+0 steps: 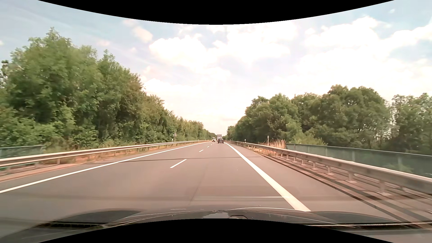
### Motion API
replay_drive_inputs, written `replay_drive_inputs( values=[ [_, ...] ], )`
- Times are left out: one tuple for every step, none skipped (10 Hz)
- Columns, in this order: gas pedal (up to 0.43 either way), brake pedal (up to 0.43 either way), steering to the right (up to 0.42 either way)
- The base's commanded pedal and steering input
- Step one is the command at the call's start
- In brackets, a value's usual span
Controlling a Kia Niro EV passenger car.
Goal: Follow the waypoints while adhering to traffic rules and regulations
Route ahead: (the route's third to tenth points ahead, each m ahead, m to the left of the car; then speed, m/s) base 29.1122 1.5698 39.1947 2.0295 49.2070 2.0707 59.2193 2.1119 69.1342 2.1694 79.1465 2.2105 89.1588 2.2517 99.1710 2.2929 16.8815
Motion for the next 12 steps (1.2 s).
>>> replay_drive_inputs(
  values=[
    [0.22, 0.0, -0.004],
    [0.22, 0.0, -0.004],
    [0.22, 0.0, -0.003],
    [0.209, 0.0, -0.002],
    [0.209, 0.0, -0.002],
    [0.209, 0.0, -0.002],
    [0.209, 0.0, -0.001],
    [0.209, 0.0, -0.001],
    [0.209, 0.0, -0.001],
    [0.209, 0.0, -0.001],
    [0.209, 0.0, -0.001],
    [0.209, 0.0, -0.001]
  ],
)
